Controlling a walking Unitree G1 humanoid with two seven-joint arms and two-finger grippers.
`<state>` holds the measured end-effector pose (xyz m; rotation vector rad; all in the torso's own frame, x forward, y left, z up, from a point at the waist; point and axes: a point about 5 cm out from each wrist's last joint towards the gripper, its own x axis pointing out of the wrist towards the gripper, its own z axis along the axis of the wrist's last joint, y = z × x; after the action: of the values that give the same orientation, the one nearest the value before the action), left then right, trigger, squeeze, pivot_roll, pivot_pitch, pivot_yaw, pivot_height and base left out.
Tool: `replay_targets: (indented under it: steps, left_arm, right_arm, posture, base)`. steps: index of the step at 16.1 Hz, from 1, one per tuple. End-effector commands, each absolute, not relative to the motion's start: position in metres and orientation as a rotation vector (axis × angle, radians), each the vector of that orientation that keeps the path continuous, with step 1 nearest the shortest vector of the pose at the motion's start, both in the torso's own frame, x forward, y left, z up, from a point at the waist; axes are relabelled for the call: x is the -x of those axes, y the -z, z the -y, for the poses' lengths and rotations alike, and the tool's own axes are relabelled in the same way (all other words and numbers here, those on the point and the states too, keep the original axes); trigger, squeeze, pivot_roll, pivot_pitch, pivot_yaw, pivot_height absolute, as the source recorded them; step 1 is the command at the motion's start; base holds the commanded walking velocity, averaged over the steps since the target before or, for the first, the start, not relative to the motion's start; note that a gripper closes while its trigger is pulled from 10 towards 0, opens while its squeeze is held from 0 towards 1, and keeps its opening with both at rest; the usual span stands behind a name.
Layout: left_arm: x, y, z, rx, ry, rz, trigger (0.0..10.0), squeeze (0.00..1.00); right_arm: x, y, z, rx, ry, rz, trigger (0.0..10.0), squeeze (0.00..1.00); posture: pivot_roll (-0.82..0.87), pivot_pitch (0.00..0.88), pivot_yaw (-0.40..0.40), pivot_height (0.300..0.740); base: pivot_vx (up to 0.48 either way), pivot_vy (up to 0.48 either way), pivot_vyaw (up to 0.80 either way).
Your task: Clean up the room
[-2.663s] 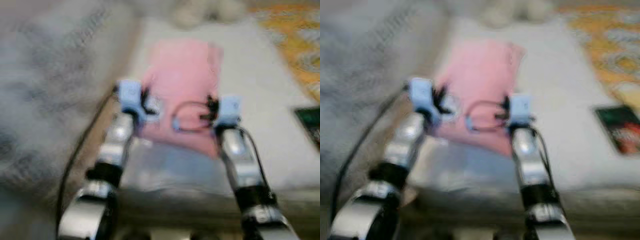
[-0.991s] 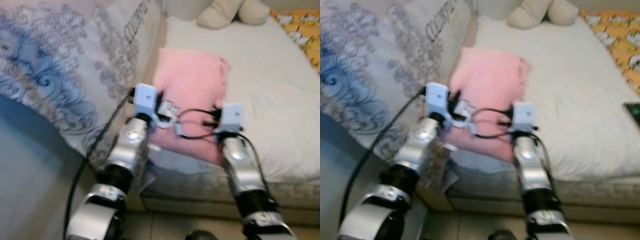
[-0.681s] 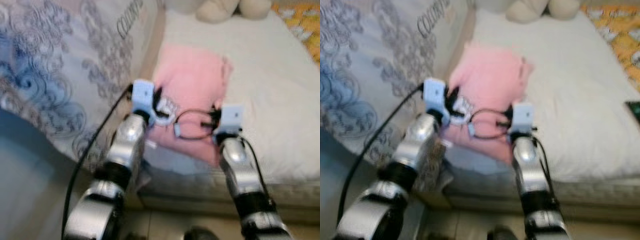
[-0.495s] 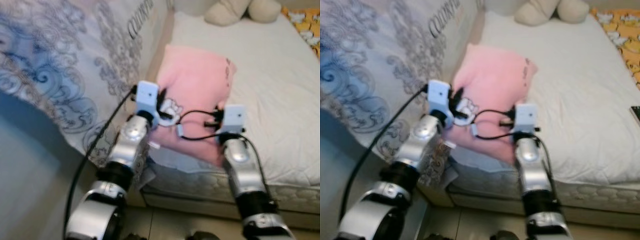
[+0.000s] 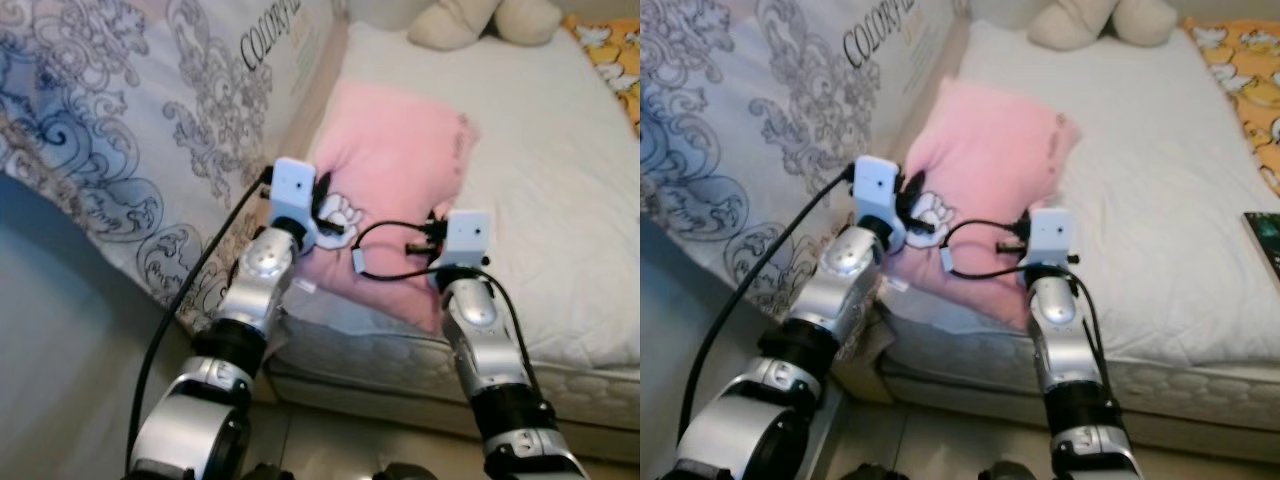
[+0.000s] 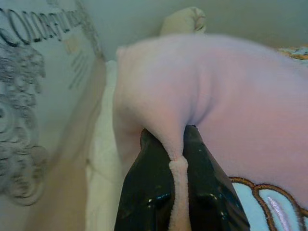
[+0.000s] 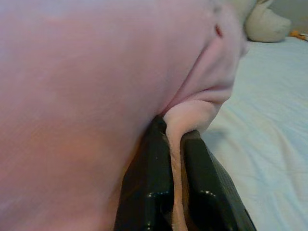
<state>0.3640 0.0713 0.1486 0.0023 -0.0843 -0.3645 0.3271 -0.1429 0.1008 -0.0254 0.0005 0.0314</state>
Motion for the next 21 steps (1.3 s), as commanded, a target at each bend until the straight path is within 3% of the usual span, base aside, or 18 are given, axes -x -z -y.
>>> replay_targets:
  steps: [1,11,14,16,21]
  left_arm:
    - [-0.366,-0.155,-0.071,0.011,0.370,0.110,10.0,0.00]
    - [-0.373,-0.158,-0.083,0.047,0.272,0.092,10.0,0.00]
    - [-0.375,-0.158,-0.084,0.047,0.221,0.090,10.0,0.00]
    - [-0.382,-0.152,-0.091,0.032,0.141,0.018,10.0,0.00]
    - [-0.395,-0.155,-0.113,0.057,-0.038,-0.005,10.0,0.00]
  right_arm:
    - [-0.330,-0.111,0.137,0.029,-0.053,0.044,10.0,0.00]
    - [-0.330,-0.109,0.137,0.029,-0.053,0.032,10.0,0.00]
    - [-0.336,-0.102,0.137,0.006,-0.084,-0.049,10.0,0.00]
    - [-0.348,-0.099,0.134,-0.003,-0.127,-0.143,10.0,0.00]
    - [-0.371,-0.100,0.128,0.168,-0.330,-0.249,10.0,0.00]
  posture:
    - [-0.23,0.000,0.084,0.740]
    - [-0.23,0.000,0.089,0.740]
    - [-0.23,0.000,0.090,0.740]
    - [-0.23,0.000,0.088,0.740]
    - [-0.22,0.065,0.070,0.740]
  base:
    - [0.480,0.000,0.00]
    - [0.480,0.000,0.00]
    - [0.477,0.000,0.00]
    - [0.000,0.000,0.00]
    - [0.000,0.000,0.00]
